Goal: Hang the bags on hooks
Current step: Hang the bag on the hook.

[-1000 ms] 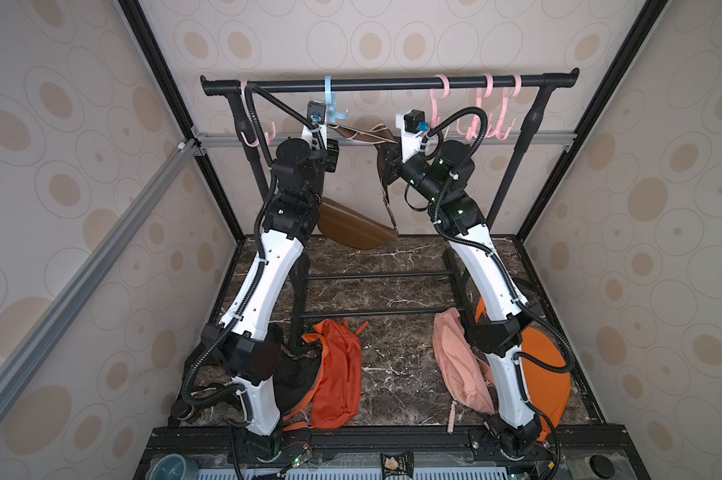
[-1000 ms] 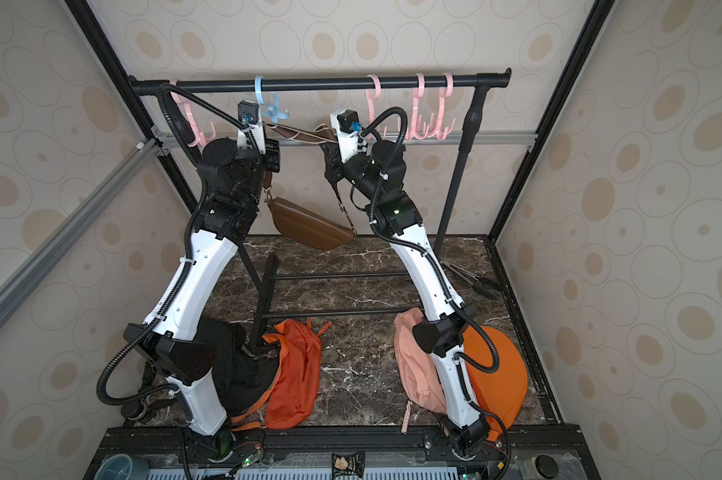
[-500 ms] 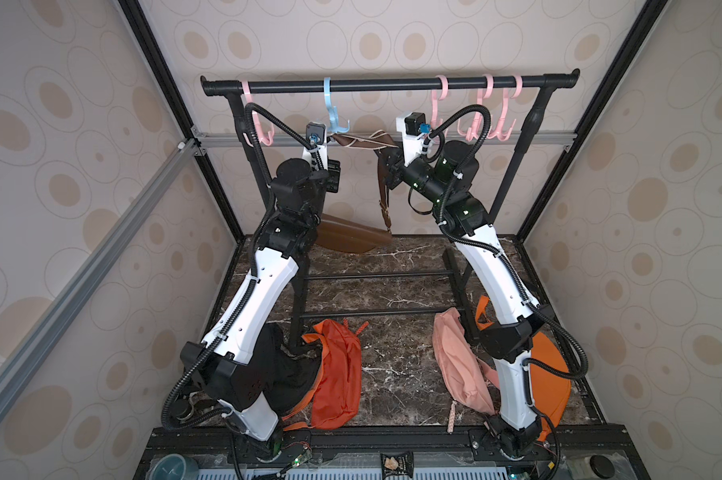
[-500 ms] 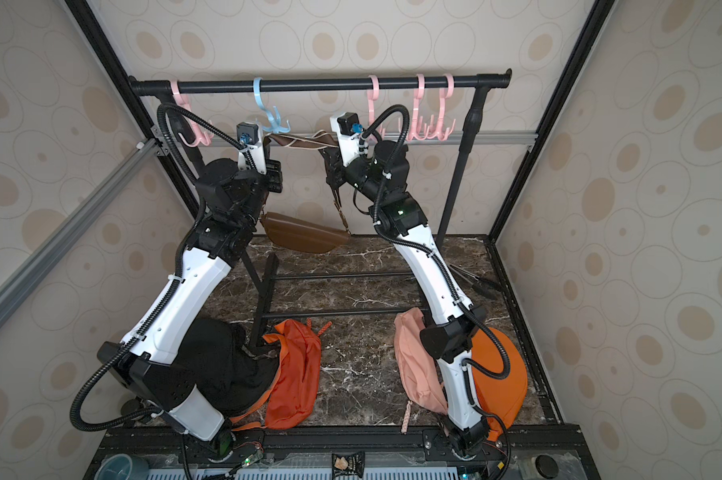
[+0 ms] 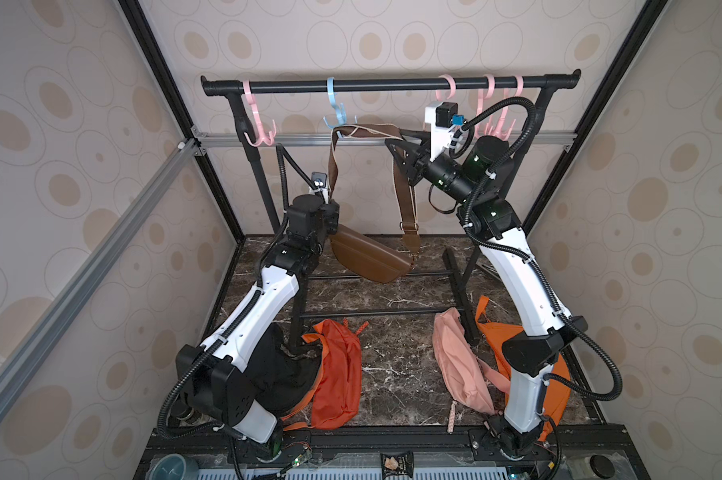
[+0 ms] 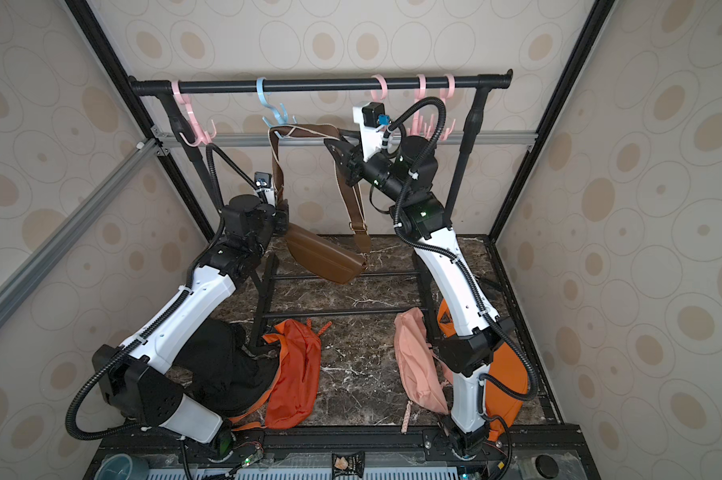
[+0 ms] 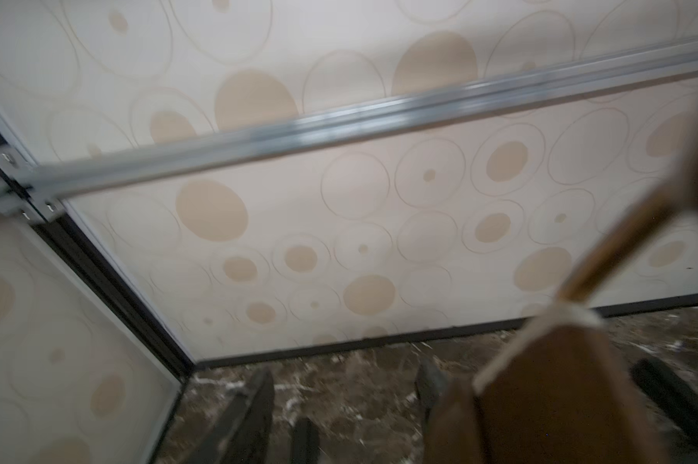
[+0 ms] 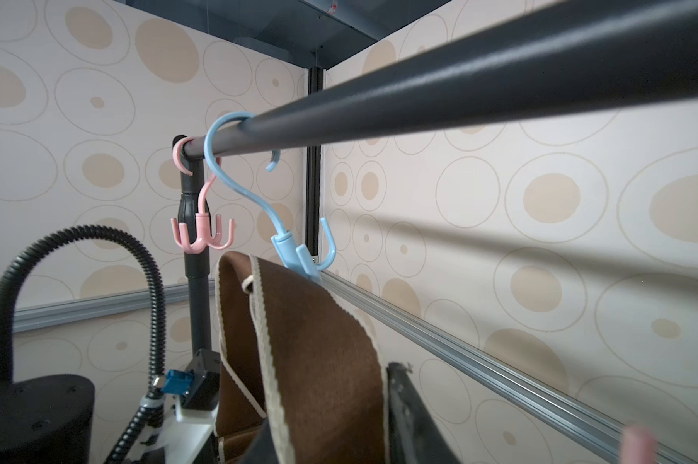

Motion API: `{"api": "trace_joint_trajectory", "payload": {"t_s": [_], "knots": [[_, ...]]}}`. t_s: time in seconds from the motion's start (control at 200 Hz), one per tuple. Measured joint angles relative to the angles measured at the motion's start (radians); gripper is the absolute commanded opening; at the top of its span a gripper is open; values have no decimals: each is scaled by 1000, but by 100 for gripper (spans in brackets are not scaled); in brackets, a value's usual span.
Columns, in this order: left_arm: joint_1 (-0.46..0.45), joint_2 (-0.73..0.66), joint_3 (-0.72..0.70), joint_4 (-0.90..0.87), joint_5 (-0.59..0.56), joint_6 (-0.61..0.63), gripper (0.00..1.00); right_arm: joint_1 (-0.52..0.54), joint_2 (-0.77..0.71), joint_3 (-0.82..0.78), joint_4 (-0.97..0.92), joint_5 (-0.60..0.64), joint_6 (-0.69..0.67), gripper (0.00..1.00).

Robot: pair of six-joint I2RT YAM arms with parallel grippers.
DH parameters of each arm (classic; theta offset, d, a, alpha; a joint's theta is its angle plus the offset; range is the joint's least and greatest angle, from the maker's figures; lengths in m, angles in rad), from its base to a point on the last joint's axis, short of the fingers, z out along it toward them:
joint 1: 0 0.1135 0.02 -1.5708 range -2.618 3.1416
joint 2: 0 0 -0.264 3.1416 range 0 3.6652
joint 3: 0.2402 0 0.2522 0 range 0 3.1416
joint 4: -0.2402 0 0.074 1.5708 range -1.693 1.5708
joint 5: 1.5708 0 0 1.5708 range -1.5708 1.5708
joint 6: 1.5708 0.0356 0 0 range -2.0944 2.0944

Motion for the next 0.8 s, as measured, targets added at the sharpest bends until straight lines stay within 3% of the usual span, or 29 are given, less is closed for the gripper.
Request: {"api": "trace_joint_trajectory", "payload": {"t_s": [0.14, 0.245, 0.52, 0.8], "knots": [[-2, -54, -23, 5, 38, -11, 89, 4, -1, 0, 3, -22, 3, 55], [-13, -144, -86, 46, 91, -16, 97, 14, -5, 0, -18, -28, -15, 60], [-41, -341, -261, 172, 137, -19, 99, 39, -27, -13, -87, -32, -42, 66], [-44, -434, -485, 172, 54, -40, 100, 111, -136, -147, -117, 26, -79, 78]]}}
